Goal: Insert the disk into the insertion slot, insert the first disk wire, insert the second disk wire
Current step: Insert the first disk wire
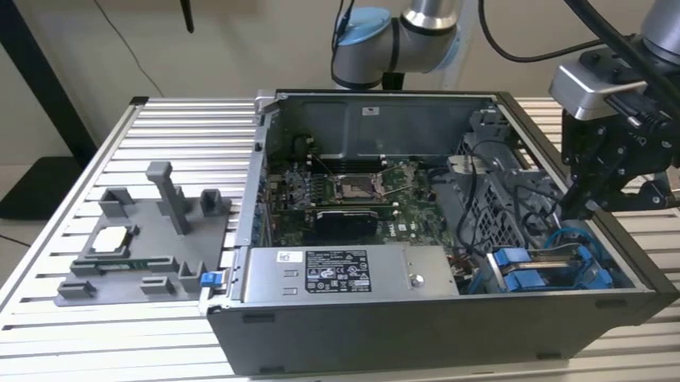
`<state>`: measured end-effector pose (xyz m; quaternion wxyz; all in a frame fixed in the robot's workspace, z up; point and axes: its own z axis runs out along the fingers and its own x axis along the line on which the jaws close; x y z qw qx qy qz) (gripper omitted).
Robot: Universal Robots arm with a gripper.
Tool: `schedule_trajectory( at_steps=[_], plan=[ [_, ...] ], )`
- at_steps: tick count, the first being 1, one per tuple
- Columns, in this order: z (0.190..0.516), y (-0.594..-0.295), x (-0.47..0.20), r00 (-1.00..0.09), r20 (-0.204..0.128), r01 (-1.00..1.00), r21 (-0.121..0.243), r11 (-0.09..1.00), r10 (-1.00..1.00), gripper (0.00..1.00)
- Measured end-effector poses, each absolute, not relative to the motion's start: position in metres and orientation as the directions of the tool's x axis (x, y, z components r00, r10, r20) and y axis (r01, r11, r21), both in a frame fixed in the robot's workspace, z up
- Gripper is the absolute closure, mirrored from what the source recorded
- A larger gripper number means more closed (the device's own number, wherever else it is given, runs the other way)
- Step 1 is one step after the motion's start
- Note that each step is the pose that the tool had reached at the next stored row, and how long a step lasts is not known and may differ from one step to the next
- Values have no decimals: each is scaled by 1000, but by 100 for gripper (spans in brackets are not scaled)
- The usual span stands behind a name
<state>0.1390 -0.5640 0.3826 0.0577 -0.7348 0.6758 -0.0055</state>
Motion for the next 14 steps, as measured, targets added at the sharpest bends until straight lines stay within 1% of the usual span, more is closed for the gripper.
schedule_trajectory(
  at_steps=[8, 14],
  plan=[
    [380, -576, 140, 77, -71, -994, -85, -71, -995, 100],
    [376, -580, 140, 37, -71, -996, -82, -32, -997, 100]
  ],
)
